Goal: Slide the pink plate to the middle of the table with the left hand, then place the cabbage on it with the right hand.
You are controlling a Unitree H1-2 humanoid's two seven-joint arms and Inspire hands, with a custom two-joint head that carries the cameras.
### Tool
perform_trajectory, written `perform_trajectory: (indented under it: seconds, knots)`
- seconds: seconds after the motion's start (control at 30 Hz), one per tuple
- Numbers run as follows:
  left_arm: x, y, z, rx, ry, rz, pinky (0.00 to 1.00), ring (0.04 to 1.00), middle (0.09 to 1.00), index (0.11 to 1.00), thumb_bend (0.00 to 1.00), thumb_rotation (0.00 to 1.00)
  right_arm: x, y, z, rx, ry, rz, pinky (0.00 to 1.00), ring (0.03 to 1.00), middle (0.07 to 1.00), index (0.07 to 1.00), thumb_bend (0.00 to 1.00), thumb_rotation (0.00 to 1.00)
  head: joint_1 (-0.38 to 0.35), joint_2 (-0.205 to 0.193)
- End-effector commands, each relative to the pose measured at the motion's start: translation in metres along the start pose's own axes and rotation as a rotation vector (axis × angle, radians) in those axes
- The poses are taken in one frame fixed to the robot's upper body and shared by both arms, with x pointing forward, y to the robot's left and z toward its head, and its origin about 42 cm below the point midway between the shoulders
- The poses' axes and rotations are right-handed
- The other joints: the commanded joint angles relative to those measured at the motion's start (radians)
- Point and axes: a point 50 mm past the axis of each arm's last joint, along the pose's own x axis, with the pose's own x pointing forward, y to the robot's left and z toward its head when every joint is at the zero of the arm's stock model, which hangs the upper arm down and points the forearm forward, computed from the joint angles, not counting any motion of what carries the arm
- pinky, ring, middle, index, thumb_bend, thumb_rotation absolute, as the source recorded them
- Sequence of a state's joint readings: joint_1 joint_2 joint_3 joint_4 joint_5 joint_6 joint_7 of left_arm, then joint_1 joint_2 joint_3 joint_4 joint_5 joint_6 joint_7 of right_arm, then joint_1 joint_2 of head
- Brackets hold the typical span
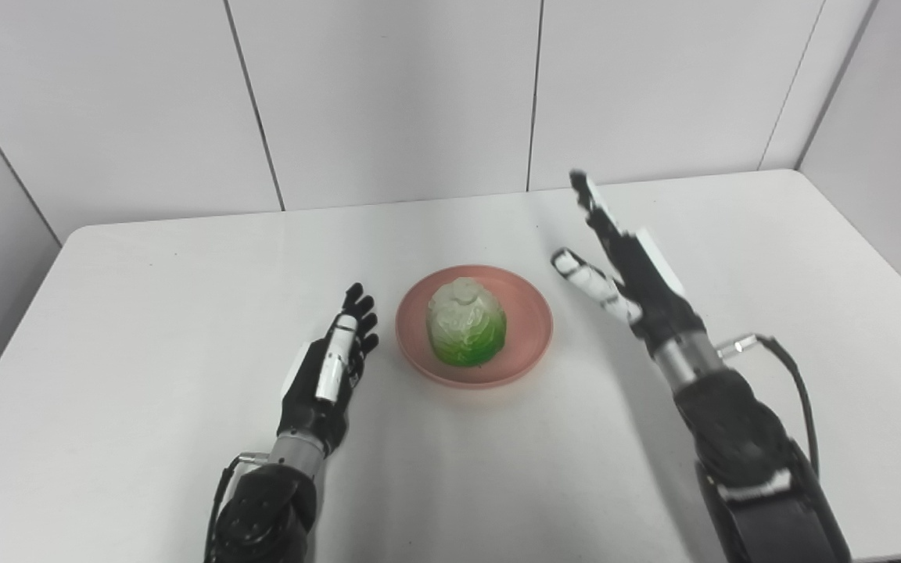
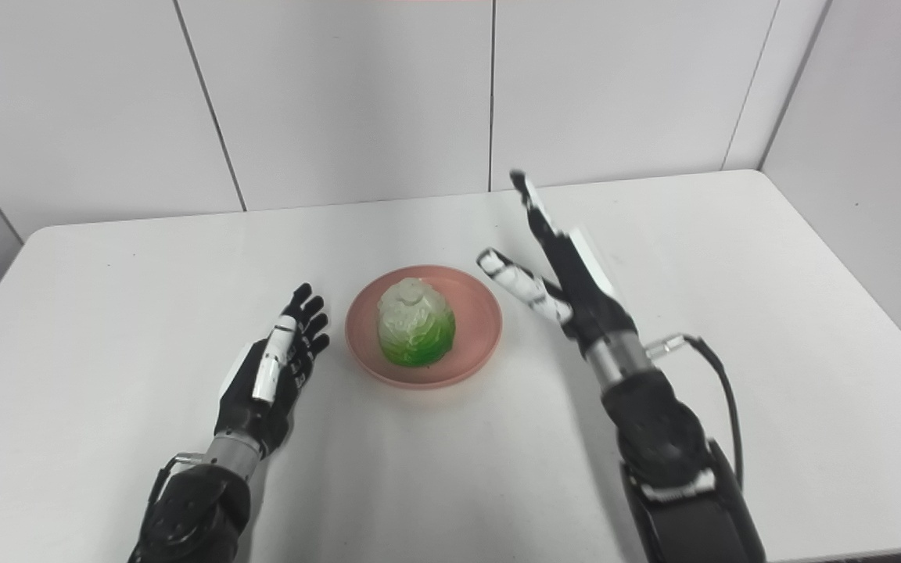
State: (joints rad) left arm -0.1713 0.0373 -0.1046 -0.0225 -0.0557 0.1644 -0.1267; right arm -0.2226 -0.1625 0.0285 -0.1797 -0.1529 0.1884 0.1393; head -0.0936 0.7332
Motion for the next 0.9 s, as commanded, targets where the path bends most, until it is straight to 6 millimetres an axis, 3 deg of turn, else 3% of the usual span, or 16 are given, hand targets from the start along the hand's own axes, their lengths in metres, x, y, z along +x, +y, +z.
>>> perform_trajectory:
  seconds: [0.0, 0.03, 0.2, 0.4, 0.53, 0.87]
  knots:
    - [-0.005, 0.003, 0.017, 0.073, -0.096, 0.012, 1.0, 1.0, 1.0, 1.0, 0.46, 1.0, -0.003, 0.004, 0.004, 0.094, -0.036, -0.041, 1.0, 1.0, 1.0, 1.0, 1.0, 1.0, 0.0, 0.001]
    - [-0.012, 0.003, 0.015, 0.076, -0.091, 0.018, 1.0, 1.0, 1.0, 1.0, 0.46, 1.0, -0.011, 0.007, -0.004, 0.127, -0.026, -0.052, 1.0, 1.0, 1.0, 1.0, 1.0, 1.0, 0.003, -0.006]
    - [-0.043, 0.004, 0.005, 0.085, -0.091, 0.076, 1.0, 1.0, 1.0, 1.0, 0.46, 1.0, -0.039, 0.019, -0.028, 0.193, 0.016, -0.085, 1.0, 1.0, 1.0, 1.0, 0.81, 1.0, 0.007, -0.007]
    - [-0.062, 0.002, -0.012, 0.069, -0.072, 0.135, 1.0, 1.0, 1.0, 1.0, 0.46, 1.0, -0.049, 0.025, -0.035, 0.2, 0.062, -0.091, 1.0, 1.0, 1.0, 1.0, 0.74, 1.0, 0.019, -0.007]
    - [-0.064, 0.002, -0.016, 0.057, -0.043, 0.107, 1.0, 1.0, 1.0, 1.0, 0.44, 1.0, -0.047, 0.029, -0.04, 0.22, 0.066, -0.083, 1.0, 1.0, 1.0, 1.0, 0.6, 1.0, 0.031, -0.007]
    - [-0.058, 0.008, -0.022, 0.046, -0.047, 0.136, 1.0, 1.0, 1.0, 0.996, 0.4, 1.0, -0.041, 0.03, -0.043, 0.215, 0.07, -0.068, 1.0, 1.0, 1.0, 1.0, 0.48, 1.0, 0.03, -0.006]
